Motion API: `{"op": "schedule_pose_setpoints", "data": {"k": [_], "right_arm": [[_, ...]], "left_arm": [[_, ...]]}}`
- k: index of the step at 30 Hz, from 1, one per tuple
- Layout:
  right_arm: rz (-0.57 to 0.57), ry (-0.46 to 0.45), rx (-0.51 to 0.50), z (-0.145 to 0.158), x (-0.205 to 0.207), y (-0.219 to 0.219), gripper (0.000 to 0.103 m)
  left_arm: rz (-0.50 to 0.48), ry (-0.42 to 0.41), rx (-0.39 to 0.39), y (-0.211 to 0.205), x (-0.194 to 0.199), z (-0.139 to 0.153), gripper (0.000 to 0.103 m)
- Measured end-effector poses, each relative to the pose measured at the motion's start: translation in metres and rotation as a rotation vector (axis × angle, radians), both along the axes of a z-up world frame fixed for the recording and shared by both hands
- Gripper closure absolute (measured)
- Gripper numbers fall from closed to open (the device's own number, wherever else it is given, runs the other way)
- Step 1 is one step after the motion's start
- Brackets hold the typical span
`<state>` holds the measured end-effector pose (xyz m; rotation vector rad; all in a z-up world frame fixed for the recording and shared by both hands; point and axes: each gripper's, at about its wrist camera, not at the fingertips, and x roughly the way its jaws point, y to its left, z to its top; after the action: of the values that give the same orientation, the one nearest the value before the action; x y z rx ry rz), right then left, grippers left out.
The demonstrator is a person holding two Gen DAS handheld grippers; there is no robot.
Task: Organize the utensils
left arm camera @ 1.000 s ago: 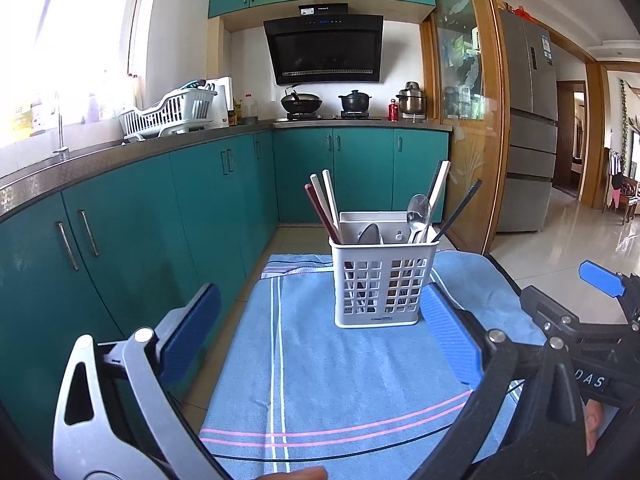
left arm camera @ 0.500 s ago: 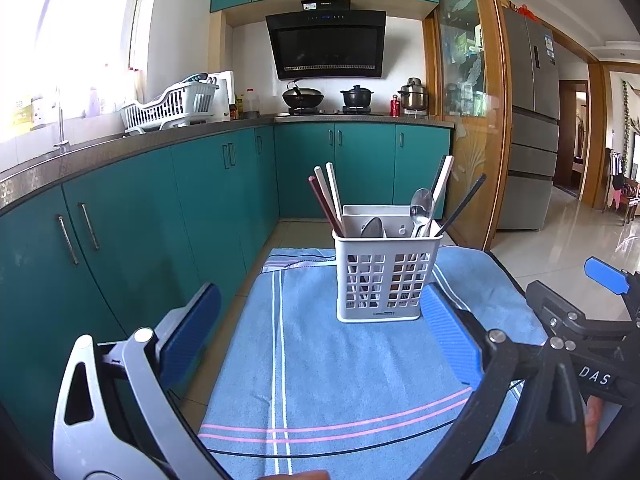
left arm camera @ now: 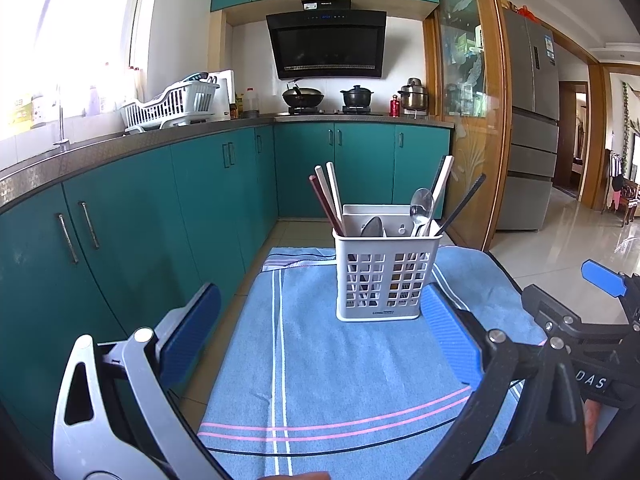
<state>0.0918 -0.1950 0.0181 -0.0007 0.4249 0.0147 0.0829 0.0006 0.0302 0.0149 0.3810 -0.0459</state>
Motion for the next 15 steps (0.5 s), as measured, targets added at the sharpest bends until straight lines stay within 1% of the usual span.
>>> {"op": "schedule_pose_setpoints", "data": {"k": [15], "right_arm": [[0.016,0.014,-0.002,-0.0032,0.0,0.002,0.003]], "left_arm": [[-0.018,0.021,-0.017,0.0012,-0.0002,-0.0049,0.004]]}}
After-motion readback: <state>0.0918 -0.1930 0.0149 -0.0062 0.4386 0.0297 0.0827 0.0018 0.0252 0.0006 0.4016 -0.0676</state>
